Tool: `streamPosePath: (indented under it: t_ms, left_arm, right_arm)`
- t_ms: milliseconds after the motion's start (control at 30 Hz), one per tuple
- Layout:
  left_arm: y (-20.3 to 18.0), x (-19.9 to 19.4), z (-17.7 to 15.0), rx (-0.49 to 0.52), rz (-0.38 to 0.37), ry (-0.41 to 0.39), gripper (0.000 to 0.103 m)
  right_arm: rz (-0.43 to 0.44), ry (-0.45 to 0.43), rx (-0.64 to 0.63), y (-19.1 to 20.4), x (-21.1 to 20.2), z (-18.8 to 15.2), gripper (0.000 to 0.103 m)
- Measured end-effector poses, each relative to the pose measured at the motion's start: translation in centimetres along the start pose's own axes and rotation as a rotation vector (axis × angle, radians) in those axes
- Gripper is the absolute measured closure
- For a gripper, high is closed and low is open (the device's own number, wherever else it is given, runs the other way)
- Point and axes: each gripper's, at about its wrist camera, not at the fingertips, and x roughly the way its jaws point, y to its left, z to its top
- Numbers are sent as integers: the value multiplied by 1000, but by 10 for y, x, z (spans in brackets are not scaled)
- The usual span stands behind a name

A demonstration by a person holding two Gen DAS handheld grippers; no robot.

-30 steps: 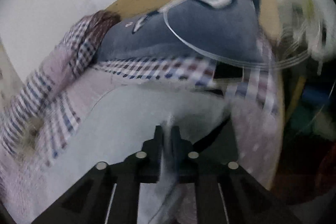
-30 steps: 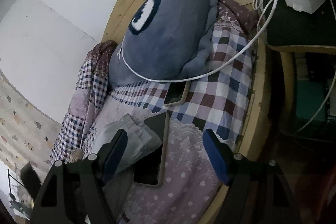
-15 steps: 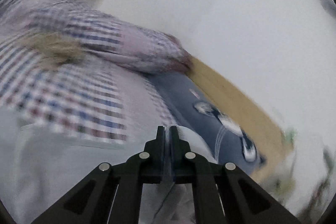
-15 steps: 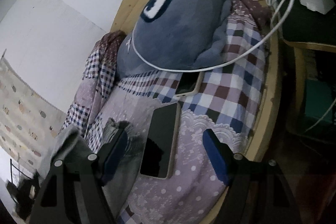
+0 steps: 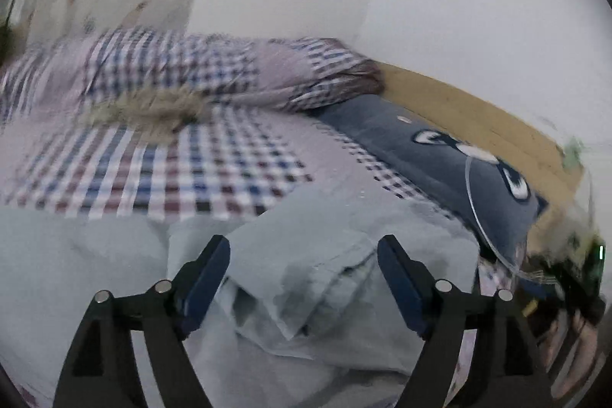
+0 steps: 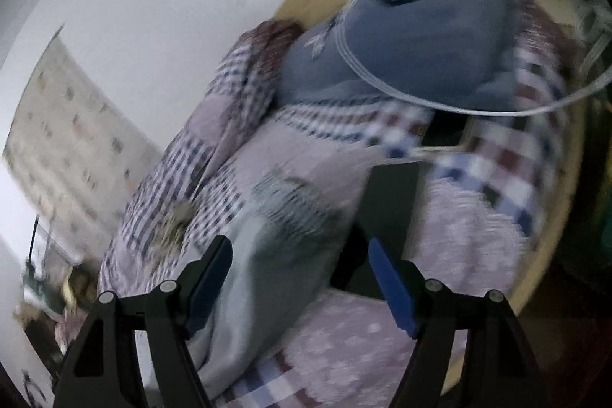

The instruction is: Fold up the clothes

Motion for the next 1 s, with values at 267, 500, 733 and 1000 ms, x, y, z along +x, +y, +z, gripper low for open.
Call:
streamPosePath:
  t_ms: [267,500,733,1000]
  left_arm:
    - [-64,48,-25,420,121,144,20]
    - [-74,109,-35,499,267,321,46]
    - [-30,85,16,243,178,274,87]
    - [85,-16,105,-98,101,71,97]
  right_arm:
    - [38,82,-118,38,24,-16,25]
    - [28,100,-90,31,27,-16,25]
    - [57,120,-135,44,30,-20,25]
    - [89,143,-286,80,35,-37,25]
